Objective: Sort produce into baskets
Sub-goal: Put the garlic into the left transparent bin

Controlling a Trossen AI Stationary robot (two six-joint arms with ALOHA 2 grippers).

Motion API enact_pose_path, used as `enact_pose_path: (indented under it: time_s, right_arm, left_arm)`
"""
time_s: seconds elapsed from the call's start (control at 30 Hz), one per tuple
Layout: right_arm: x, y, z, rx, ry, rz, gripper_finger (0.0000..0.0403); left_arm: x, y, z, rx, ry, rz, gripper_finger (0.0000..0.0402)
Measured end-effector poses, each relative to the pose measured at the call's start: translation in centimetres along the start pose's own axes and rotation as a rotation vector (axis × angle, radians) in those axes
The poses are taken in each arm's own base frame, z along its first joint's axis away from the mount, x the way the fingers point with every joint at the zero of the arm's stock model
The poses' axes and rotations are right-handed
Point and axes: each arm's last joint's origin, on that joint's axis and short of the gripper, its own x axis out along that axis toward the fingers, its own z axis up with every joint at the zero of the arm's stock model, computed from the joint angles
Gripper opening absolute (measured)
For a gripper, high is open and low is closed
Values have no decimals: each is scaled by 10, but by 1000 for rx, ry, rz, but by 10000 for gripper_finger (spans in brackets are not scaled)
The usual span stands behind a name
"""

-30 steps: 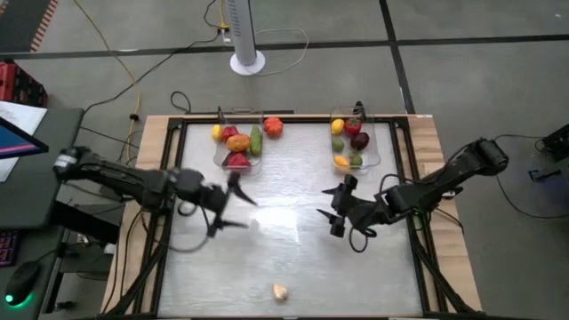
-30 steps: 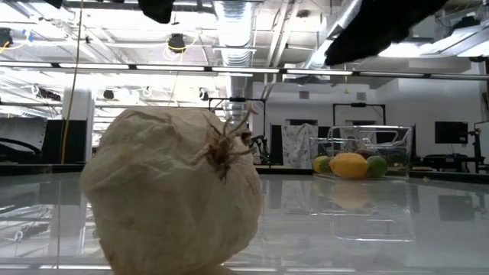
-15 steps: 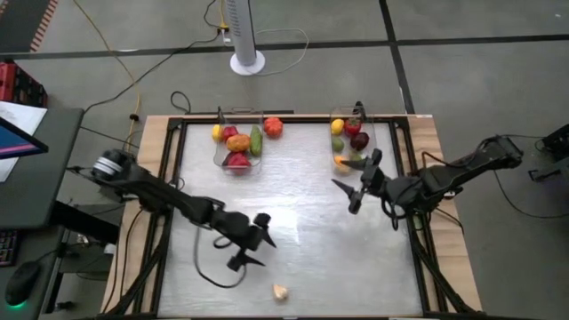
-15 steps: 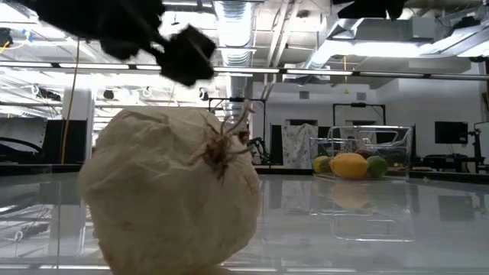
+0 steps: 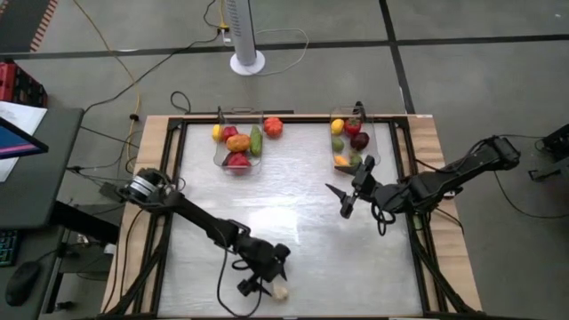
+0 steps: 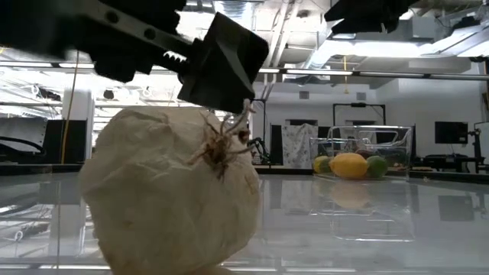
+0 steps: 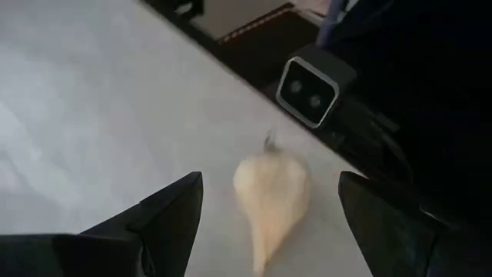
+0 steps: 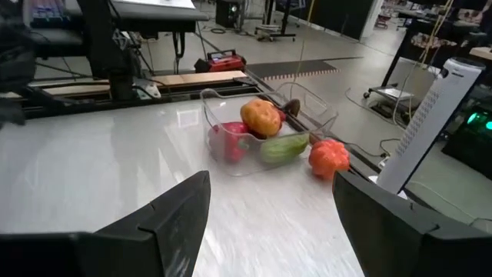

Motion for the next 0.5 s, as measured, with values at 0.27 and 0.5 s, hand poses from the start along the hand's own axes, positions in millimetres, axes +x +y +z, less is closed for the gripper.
enact_pose_path:
  time_s: [0.27, 0.5]
  right_arm:
    - [3, 0, -1, 6, 6, -12, 303]
    - [3, 0, -1, -4, 8, -13, 303]
  left_arm:
    - [19, -2, -6, 94, -37, 46, 290]
    - [31, 1, -20, 82, -19, 21, 290]
